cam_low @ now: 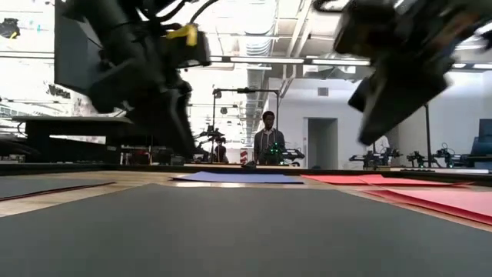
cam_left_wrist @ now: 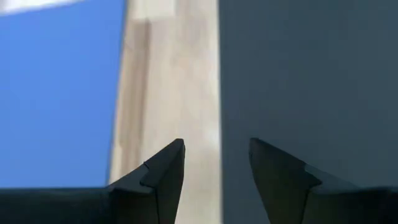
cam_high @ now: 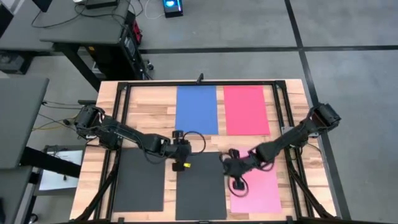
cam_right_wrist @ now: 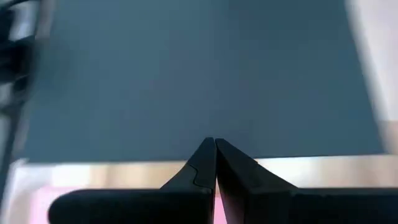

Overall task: Organize paper
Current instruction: Adjust the black papers

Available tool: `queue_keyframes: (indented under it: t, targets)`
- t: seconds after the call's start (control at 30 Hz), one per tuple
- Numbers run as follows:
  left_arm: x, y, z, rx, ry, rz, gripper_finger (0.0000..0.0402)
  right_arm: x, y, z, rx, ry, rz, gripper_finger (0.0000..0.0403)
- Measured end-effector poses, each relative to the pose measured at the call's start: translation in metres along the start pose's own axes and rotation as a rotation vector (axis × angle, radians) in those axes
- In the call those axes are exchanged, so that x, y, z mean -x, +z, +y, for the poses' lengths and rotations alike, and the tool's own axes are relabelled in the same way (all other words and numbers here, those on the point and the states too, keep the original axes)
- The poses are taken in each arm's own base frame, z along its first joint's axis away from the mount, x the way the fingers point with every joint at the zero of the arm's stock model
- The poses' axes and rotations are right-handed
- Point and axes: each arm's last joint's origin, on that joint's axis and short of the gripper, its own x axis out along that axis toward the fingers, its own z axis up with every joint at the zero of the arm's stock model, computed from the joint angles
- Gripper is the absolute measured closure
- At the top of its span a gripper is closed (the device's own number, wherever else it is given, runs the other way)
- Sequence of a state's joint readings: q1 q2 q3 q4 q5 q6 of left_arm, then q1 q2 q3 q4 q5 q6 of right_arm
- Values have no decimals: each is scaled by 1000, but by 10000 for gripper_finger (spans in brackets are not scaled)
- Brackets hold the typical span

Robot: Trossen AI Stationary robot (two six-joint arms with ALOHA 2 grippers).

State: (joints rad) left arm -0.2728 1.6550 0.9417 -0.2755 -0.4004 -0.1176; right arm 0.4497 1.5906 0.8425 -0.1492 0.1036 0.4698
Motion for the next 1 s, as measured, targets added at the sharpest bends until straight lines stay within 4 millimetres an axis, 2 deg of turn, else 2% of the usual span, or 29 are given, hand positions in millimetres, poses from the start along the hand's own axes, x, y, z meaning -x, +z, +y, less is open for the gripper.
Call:
queue_keyframes:
  t: [0.17, 0.33, 0.5, 0.67, 0.8, 1.0]
  targets:
    - [-8, 9, 20, 21, 35, -53, 240, 4, -6, 28, 58, 96, -57, 403]
    - [-12, 15, 34, 49, 31, -101, 240, 6, -4, 41, 25, 157, -119, 403]
    - [-12, 22, 38, 76, 34, -172, 240, -14, -5, 64, 22, 188, -116, 403]
    - [-19, 26, 35, 91, 6, -219, 240, -38, -4, 104, 114, 199, -39, 403]
    - [-39, 23, 27, 106, -17, -220, 240, -46, 1, 128, 146, 212, -13, 403]
    - [-71, 22, 17, 116, -17, -170, 240, -54, -2, 153, 173, 274, 16, 403]
